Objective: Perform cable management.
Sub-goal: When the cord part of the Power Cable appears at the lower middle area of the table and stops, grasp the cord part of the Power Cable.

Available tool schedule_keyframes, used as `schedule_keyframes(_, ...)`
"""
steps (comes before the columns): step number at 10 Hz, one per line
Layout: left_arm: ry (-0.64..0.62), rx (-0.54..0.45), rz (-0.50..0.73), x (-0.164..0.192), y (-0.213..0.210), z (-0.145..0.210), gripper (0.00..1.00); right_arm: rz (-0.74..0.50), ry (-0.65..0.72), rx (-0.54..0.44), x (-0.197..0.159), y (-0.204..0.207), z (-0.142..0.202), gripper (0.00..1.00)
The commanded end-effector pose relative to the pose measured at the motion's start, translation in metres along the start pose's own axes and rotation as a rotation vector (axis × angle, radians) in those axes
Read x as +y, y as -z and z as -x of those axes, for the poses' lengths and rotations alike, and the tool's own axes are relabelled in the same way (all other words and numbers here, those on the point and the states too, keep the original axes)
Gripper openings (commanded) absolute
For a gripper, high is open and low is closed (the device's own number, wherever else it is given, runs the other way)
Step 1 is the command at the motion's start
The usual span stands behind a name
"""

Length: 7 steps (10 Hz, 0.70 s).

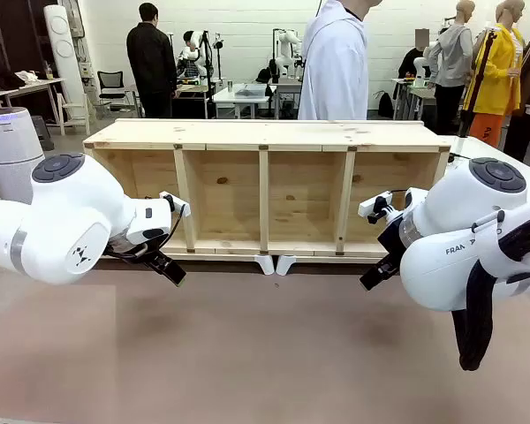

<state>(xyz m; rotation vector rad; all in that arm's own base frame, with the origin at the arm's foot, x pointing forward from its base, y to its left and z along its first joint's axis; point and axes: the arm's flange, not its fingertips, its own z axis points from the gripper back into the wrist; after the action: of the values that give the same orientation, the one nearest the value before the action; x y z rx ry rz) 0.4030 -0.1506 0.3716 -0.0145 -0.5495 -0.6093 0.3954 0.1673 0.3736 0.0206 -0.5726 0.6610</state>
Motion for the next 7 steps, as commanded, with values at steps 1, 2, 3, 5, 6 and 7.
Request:
schedule_keyframes(1,0.0,0.0,0.0,-0.0001,0.0,0.0,1.0,0.0,0.0,0.0,0.0,0.0,0.0,1.0)
schedule_keyframes(2,0.0,0.0,0.0,-0.0001,0.0,0.0,1.0,0.0,0.0,0.0,0.0,0.0,0.0,1.0)
schedule_keyframes(3,0.0,0.0,0.0,-0.0001,0.0,0.0,1.0,0.0,0.0,0.0,0.0,0.0,0.0,1.0)
schedule_keyframes(5,0.0,0.0,0.0,-0.0001,0.0,0.0,1.0,0.0,0.0,0.0,0.0,0.0,0.0,1.0)
schedule_keyframes(6,0.0,0.0,0.0,-0.0001,0.0,0.0,1.0,0.0,0.0,0.0,0.0,0.0,0.0,1.0)
schedule_keyframes(7,0.0,0.0,0.0,-0.0001,0.0,0.0,1.0,0.0,0.0,0.0,0.0,0.0,0.0,1.0)
